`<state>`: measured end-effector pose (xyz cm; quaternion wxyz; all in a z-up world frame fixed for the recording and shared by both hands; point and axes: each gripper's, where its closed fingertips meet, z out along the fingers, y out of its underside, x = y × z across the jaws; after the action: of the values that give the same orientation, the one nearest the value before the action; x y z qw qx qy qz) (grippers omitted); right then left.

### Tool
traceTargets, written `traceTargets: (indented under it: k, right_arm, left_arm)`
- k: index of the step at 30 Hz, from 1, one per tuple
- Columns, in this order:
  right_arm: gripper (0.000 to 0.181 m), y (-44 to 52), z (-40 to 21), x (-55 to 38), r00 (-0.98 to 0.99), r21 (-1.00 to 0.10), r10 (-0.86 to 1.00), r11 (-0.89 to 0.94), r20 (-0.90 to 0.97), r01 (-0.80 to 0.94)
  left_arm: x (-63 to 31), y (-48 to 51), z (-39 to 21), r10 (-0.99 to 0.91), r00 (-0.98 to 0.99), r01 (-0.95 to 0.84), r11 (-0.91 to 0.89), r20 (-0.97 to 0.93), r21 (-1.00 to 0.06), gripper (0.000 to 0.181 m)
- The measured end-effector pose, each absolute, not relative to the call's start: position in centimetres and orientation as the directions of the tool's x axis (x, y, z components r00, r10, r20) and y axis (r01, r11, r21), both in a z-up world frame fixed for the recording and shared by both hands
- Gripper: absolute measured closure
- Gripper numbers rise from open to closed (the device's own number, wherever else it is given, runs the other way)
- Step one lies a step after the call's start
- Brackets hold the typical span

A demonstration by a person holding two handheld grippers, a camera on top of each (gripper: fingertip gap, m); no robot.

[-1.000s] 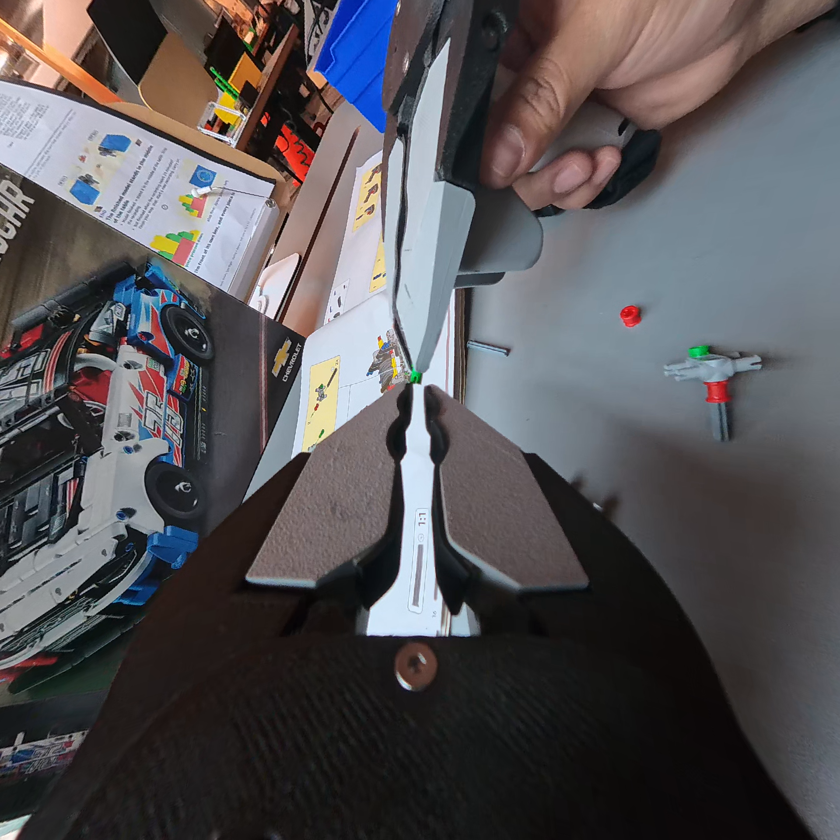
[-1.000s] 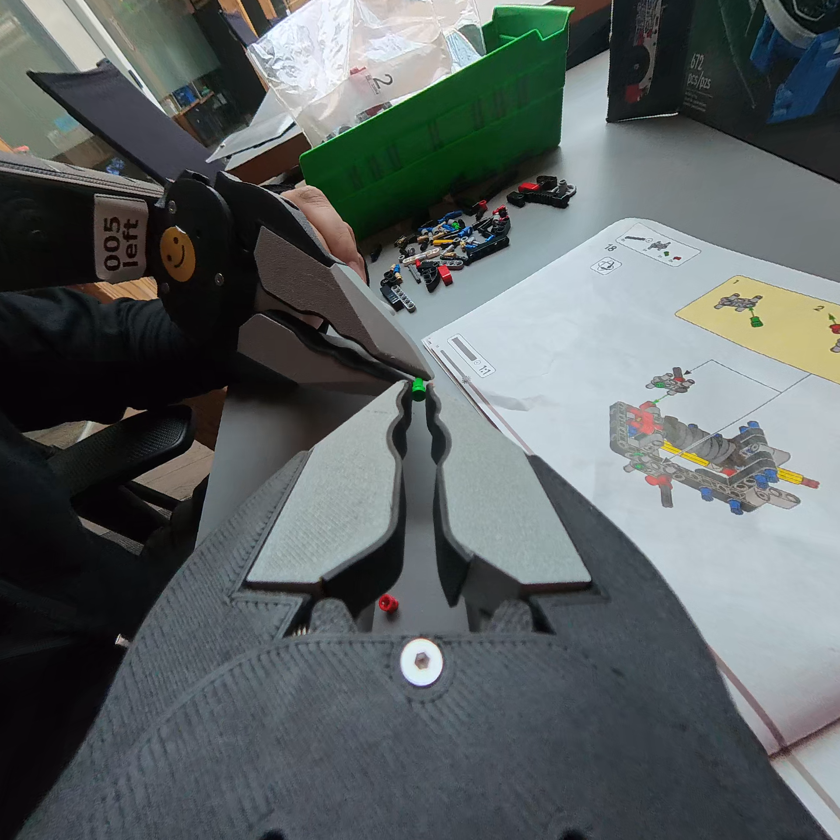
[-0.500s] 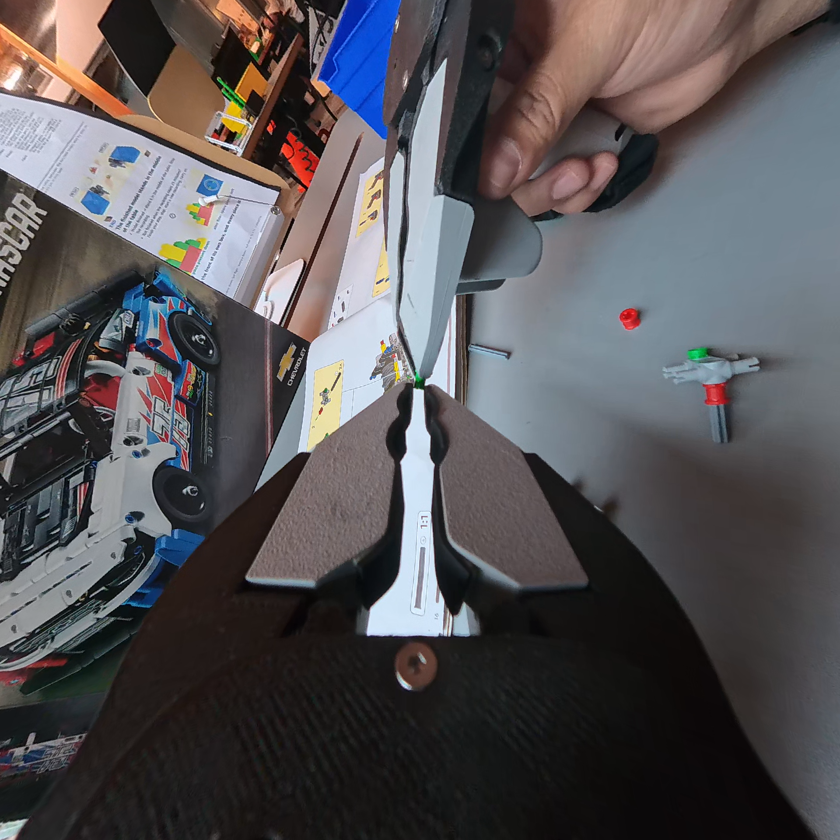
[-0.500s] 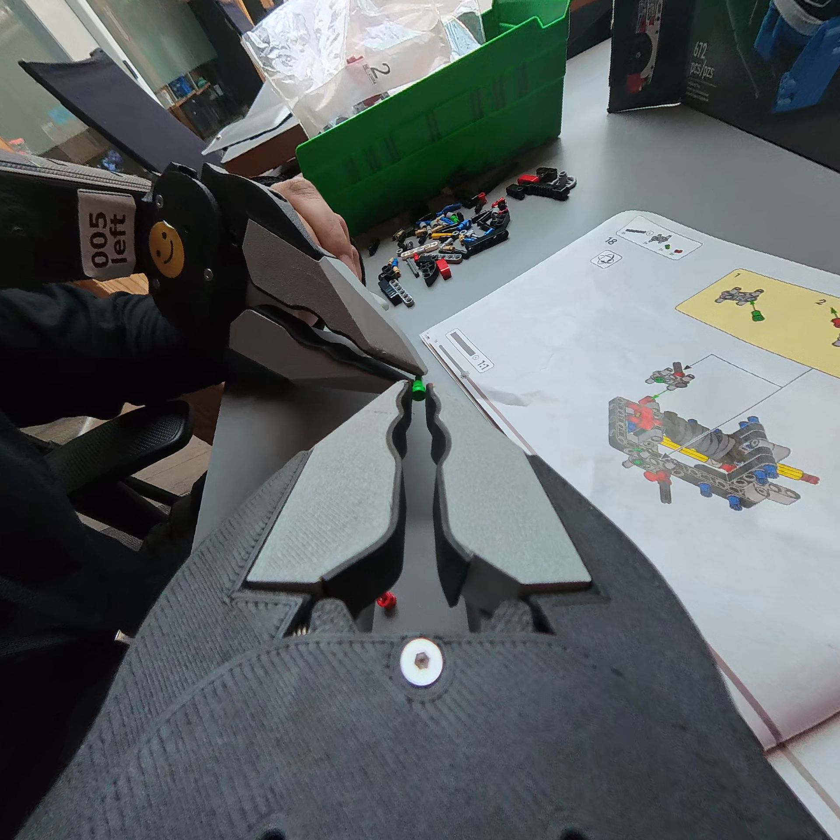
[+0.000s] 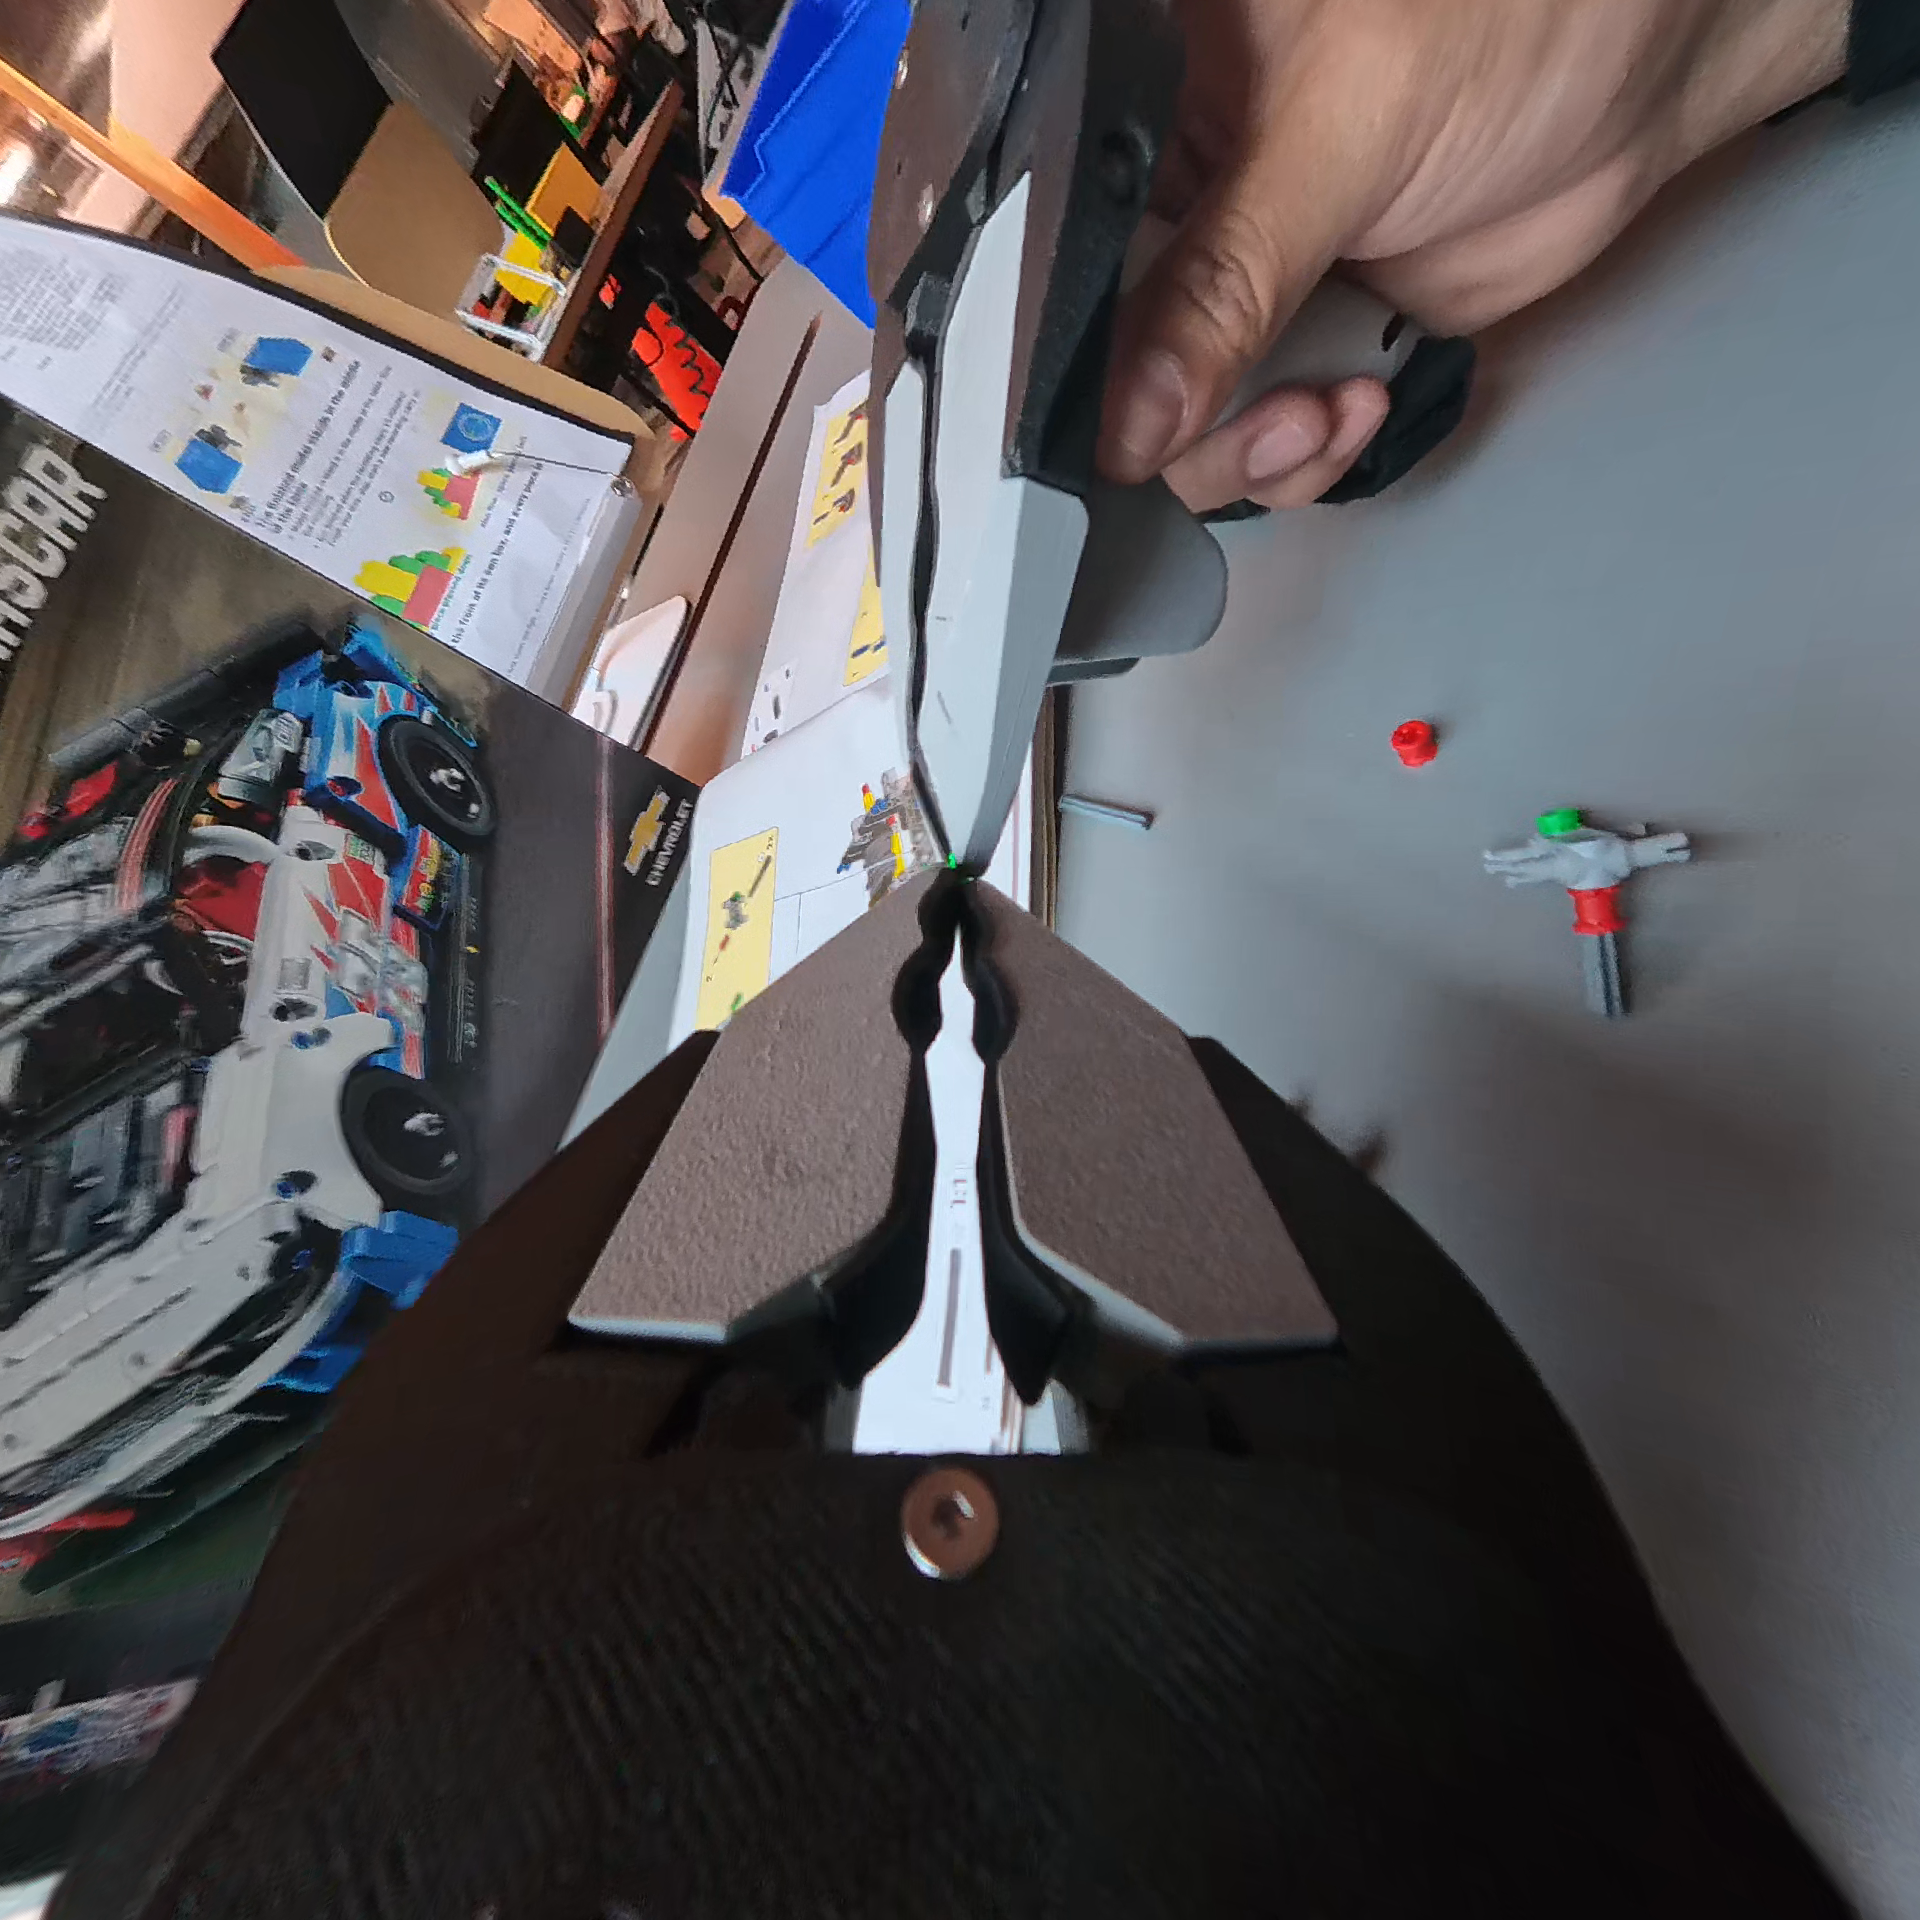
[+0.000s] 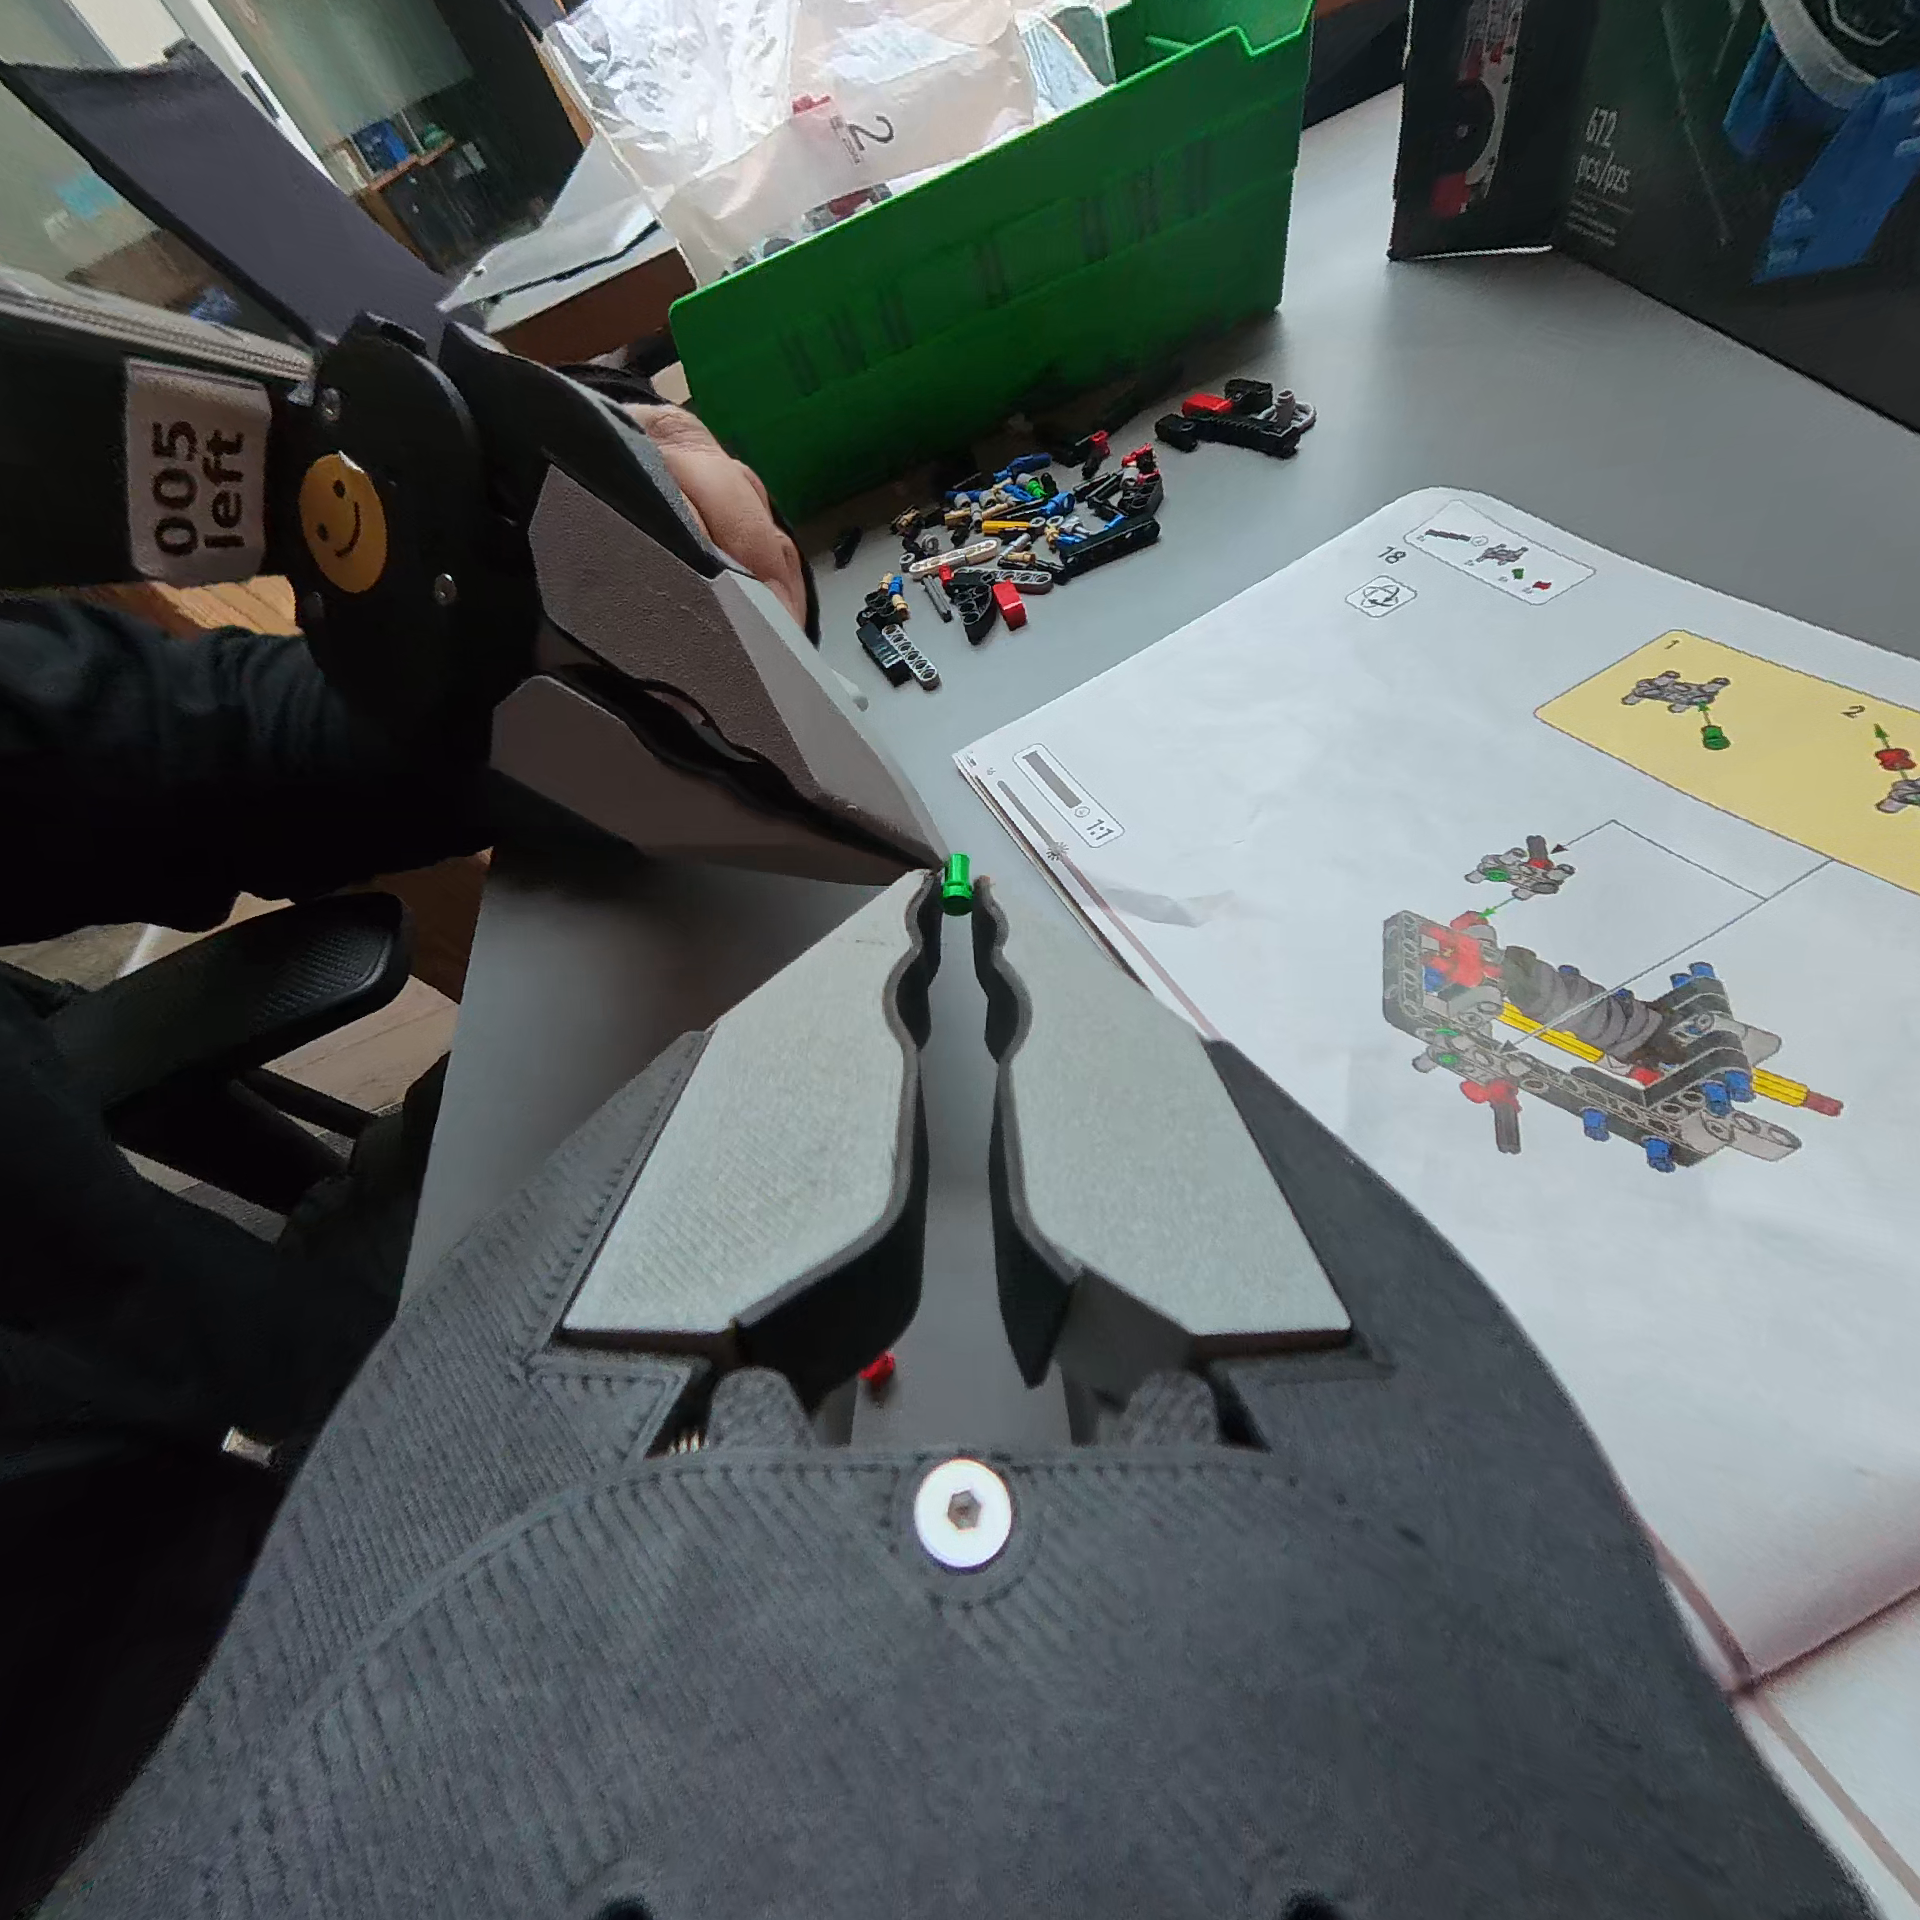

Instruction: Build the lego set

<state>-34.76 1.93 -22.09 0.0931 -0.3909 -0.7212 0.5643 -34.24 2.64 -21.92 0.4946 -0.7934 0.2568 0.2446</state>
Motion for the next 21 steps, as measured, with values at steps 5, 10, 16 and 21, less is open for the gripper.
traceTargets:
  k: [5,10,16,21]
  right_arm:
    - [0.178,2.8,-22.0,-34.8,-0.675,-0.883,0.671,0.064,-0.307,0.465]
    - [0.178,2.7,-22.2,-34.4,-0.704,-0.874,0.646,0.116,-0.294,0.472]
    - [0.178,1.9,-22.6,-33.2,-0.738,-0.834,0.557,0.140,-0.380,0.534]
    - [0.178,1.4,-21.8,-32.4,-0.751,-0.823,0.489,0.109,-0.444,0.558]
  left_arm:
    - [-34.8,2.5,-22.9,-0.197,0.788,-0.609,-0.397,-0.584,-0.687,0.181]
    - [-34.4,2.7,-23.2,-0.219,0.777,-0.625,-0.381,-0.591,-0.681,0.181]
    - [-32.6,1.9,-22.3,-0.309,0.788,-0.607,-0.243,-0.533,-0.756,0.181]
    - [-32.0,1.5,-21.8,-0.362,0.806,-0.552,-0.175,-0.469,-0.815,0.181]
